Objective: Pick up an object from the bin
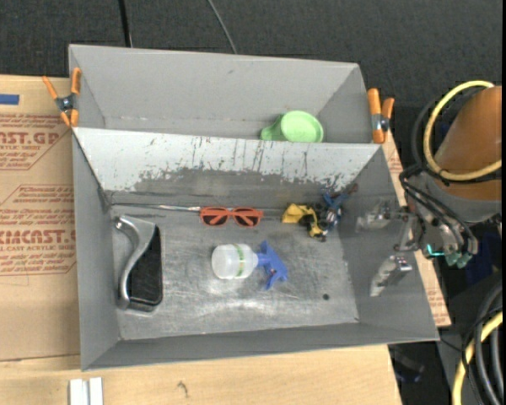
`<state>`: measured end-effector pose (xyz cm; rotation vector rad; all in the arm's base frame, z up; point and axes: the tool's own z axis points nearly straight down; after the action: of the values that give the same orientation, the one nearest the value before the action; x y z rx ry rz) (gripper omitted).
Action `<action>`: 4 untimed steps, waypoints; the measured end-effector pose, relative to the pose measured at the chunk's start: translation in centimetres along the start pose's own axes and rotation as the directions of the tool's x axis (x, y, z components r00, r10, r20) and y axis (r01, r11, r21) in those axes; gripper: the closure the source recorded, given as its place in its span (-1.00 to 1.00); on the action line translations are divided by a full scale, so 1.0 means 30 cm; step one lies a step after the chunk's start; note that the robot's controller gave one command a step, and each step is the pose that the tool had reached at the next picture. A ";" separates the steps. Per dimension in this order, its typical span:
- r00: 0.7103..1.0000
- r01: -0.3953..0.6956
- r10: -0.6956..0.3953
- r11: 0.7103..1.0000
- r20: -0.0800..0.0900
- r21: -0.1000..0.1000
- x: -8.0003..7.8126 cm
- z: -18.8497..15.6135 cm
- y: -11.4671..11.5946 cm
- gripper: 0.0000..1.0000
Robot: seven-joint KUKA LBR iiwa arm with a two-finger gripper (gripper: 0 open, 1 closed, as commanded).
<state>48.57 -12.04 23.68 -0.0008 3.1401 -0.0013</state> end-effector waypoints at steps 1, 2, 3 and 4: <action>1.000 0.017 -0.017 1.000 0.012 0.003 -0.177 0.162 -0.029 -1.00; 0.985 0.171 -0.171 0.985 -0.004 -0.002 -0.252 0.251 0.077 -1.00; 0.977 0.214 -0.214 0.977 0.003 0.000 -0.270 0.250 0.117 -1.00; 0.984 0.177 -0.177 0.984 0.000 -0.003 -0.259 0.224 0.148 -1.00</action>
Offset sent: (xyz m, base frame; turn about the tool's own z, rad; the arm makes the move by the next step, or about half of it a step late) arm 0.0828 0.0403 -0.0696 -0.2182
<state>56.36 -7.60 16.97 -0.2802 3.1281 0.0035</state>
